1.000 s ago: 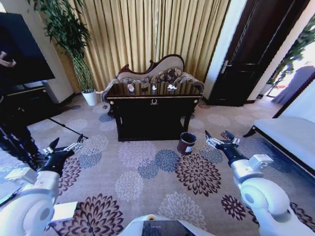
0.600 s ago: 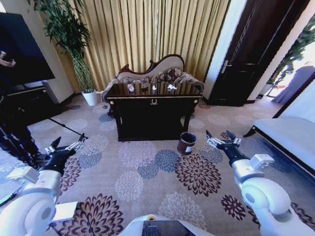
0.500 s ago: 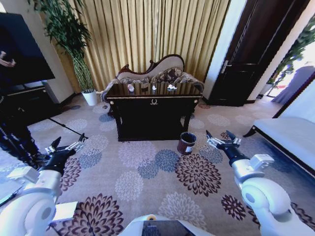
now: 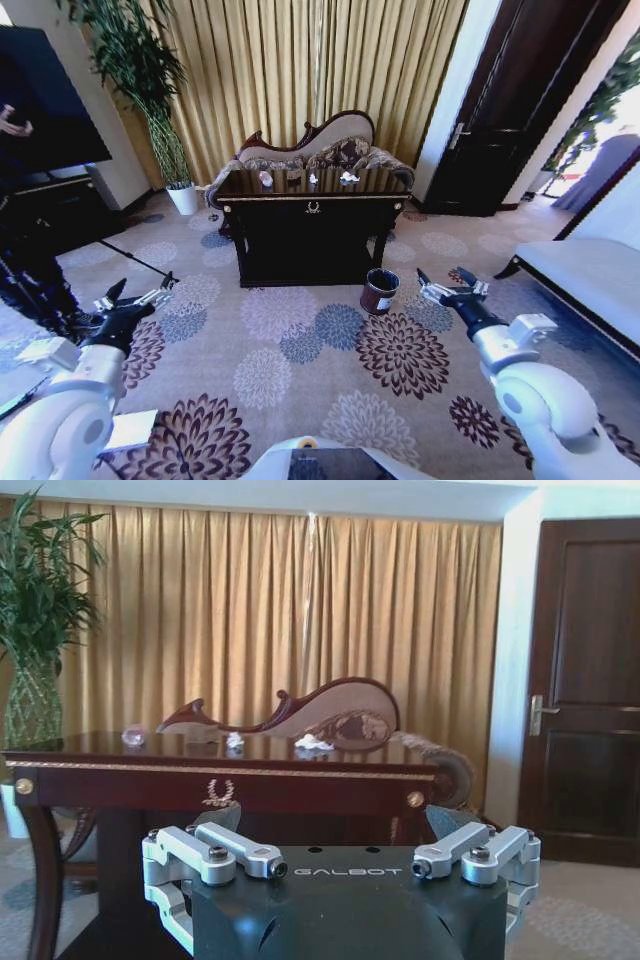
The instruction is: Move to the front of the table and place the trash on the table into the trash bin.
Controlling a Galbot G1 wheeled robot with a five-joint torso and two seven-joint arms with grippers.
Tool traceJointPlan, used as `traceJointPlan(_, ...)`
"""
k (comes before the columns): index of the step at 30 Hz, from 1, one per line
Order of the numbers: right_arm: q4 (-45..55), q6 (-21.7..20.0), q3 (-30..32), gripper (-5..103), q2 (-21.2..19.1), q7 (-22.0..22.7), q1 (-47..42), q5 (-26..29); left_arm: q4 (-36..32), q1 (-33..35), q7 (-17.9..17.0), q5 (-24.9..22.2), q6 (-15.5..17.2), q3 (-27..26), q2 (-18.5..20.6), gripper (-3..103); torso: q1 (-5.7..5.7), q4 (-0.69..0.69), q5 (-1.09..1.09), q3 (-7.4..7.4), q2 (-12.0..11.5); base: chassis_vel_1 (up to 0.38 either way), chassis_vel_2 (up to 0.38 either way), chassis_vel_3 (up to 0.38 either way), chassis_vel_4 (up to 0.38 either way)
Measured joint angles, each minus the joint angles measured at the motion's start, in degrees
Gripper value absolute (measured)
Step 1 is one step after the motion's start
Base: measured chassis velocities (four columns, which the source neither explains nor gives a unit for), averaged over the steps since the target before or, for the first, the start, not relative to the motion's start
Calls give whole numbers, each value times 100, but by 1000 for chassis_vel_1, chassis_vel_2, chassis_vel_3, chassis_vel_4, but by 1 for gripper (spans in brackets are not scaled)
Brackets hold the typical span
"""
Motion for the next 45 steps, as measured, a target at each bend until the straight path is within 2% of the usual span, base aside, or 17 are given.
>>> traceJointPlan(7, -118, 189, 67, 100, 34, -1, -5, -150, 9, -1, 29, 1, -39, -13, -4, 100, 0, 0, 1, 0, 0, 0, 0, 0, 0)
traceJointPlan(16, -59, 98, 42, 100, 16, -2, 105, 127, -5, 17, 34, 5, -66, -40, -9, 100, 0, 0, 0, 0, 0, 0, 0, 0, 0)
traceJointPlan(24, -87, 98, 15, 100, 4, -2, 137, 134, -14, 30, 39, 4, -91, -81, 8, 100, 0, 0, 0, 0, 0, -4, 4, 7, -8)
traceJointPlan(45, -82, 104, 41, 100, -41, -2, 174, 177, -118, 76, 50, 6, -133, -118, 12, 100, 2, -1, 4, 1, -2, -156, 137, 152, -135)
